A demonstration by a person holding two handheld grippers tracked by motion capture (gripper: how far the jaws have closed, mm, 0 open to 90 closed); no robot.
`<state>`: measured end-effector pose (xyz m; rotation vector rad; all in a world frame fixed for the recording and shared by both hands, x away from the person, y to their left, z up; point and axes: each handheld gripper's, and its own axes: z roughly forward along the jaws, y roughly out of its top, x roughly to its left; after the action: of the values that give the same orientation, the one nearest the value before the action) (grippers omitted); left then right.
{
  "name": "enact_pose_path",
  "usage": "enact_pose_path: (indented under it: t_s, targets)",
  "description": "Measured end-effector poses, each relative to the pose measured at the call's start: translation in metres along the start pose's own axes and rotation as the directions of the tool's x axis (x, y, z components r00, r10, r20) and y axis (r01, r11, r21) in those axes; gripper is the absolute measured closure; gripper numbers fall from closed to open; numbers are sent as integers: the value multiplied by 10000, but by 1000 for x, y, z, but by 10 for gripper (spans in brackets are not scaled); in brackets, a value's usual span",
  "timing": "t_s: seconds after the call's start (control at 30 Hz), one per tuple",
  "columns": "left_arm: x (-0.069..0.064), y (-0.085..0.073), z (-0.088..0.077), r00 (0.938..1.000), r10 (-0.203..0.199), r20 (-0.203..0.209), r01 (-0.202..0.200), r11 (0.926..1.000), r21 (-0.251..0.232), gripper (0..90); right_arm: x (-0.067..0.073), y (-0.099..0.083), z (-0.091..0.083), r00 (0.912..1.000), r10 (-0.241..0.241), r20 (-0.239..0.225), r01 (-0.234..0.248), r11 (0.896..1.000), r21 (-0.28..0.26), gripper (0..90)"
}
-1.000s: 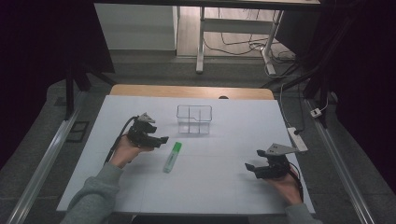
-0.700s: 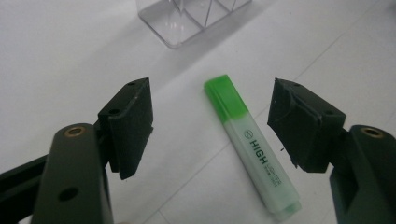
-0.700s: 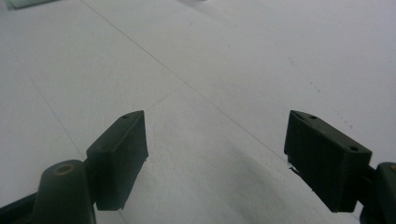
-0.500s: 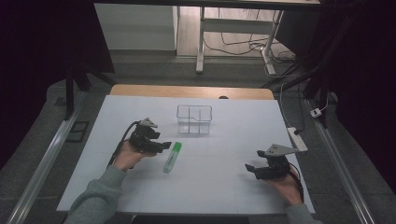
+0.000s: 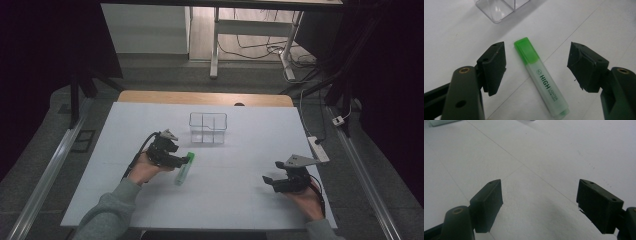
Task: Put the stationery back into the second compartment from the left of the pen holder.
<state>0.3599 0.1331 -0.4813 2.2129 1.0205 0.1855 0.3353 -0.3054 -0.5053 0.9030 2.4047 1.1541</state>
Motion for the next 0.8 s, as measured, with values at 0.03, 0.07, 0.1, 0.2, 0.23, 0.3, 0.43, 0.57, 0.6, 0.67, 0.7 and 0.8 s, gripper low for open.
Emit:
enact_pose_path:
  t_s: [0.03, 0.07, 0.1, 0.2, 0.23, 0.3, 0.43, 0.57, 0.6, 0.67, 0.7, 0.8]
  targets:
    - [0, 0, 0, 10000, 40, -14, -40, 10000, 35, 308, 0, 0, 0, 10000, -20, -1, 20, 10000, 32, 205]
    - [-1, 1, 1, 10000, 45, -24, -45, 10000, 57, 308, 0, 0, 0, 10000, -49, -22, 49, 10000, 43, 204]
    - [-1, 1, 1, 10000, 15, -25, -15, 10000, 37, 307, 1, 0, 1, 10000, -77, 8, 77, 9999, 70, 204]
    - [-2, 1, 3, 10000, 67, -20, -67, 9999, 113, 303, 2, 0, 1, 10000, -94, 4, 94, 9998, 146, 203]
    - [-3, 1, 5, 9999, 101, -27, -101, 9998, 151, 301, 2, 0, 1, 9999, -112, 15, 112, 9998, 147, 204]
    - [-3, 2, 8, 9999, 104, -43, -103, 9996, 258, 296, 2, 1, 2, 9999, -120, 14, 120, 9998, 151, 203]
    - [-1, 3, 15, 9999, -8, -135, 14, 9990, 440, 290, 2, 0, 2, 10000, -69, 1, 69, 9999, 149, 202]
    - [-3, 7, 23, 9996, -127, -258, 142, 9982, 583, 290, 2, 2, 0, 10000, 4, -71, -4, 10000, -23, 202]
    - [-4, 8, 25, 9995, -124, -278, 142, 9979, 635, 290, 3, 2, 0, 10000, 13, -79, -13, 10000, -45, 202]
    - [-5, 10, 30, 9993, -70, -366, 99, 9968, 795, 290, 3, 3, 0, 10000, -10, -68, 10, 10000, -2, 202]
    - [-4, 10, 33, 9993, -132, -362, 163, 9962, 855, 290, 4, 3, 0, 10000, -32, -64, 32, 10000, 6, 201]
    - [-2, 12, 41, 9983, -406, -414, 447, 9937, 1023, 299, 5, 3, 1, 9999, -43, -97, 43, 10000, 29, 202]
